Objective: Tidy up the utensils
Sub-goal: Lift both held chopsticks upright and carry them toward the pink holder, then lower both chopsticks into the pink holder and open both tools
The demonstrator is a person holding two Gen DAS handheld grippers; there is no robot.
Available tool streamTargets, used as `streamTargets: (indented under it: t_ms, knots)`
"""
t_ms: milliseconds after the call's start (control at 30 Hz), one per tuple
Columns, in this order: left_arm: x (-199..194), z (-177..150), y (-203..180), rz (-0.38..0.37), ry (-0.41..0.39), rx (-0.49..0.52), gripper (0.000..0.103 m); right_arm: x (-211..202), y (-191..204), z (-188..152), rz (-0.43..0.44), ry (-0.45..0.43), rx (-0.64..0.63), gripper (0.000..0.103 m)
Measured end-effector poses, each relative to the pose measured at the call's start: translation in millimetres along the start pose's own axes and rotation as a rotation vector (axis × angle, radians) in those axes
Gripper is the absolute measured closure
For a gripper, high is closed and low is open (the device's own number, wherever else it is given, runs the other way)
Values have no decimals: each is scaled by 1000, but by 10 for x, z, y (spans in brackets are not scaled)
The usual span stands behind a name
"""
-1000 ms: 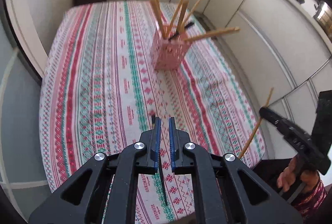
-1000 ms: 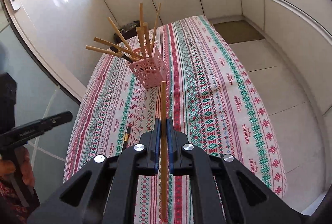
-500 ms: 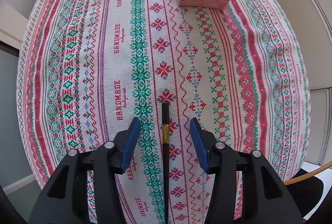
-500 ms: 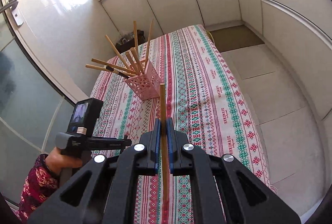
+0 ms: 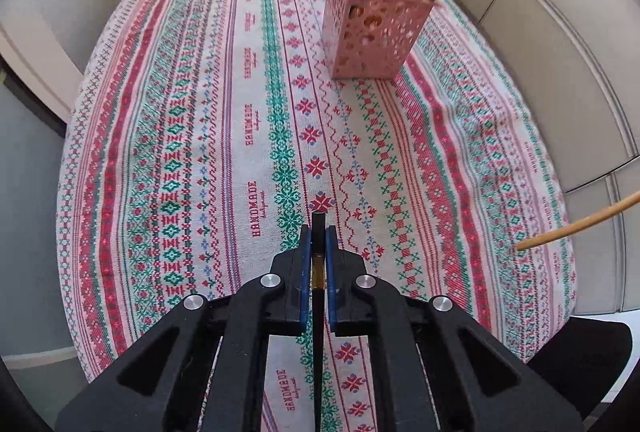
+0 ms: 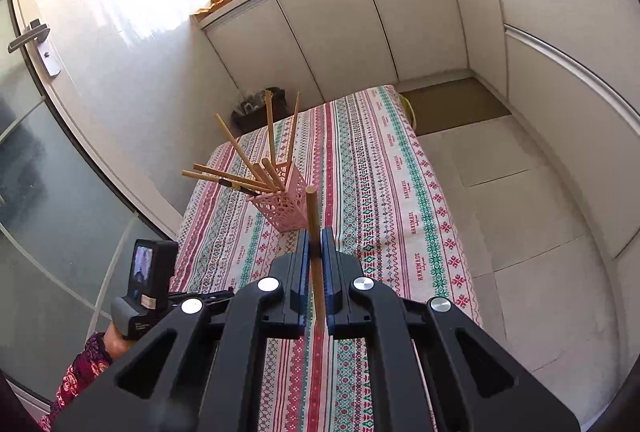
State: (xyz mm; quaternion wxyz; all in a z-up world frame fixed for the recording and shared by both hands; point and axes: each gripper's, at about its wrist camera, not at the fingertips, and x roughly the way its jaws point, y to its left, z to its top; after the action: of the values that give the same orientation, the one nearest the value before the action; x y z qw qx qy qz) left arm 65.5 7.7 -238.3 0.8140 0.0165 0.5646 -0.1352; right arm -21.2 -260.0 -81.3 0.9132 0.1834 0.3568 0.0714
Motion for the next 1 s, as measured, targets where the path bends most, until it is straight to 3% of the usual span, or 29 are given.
streamTargets:
  t_ms: [300,500,733,1000]
  knots:
    - [-893,-192,-70,-65,-294,-40,97,-201,108,128,-9,-23,-31,97]
    - [-1468,-206,-201,-66,-432,-22,97,-342,158,281,5,-24,-21,97]
    - [-2182,-42,-305,-38,-576,23,97,-629,277,672,56,-54,-24,97]
    - [-2817,413,-358,-54,-710,30,97,-935,501,1404,91,-137,-41,97]
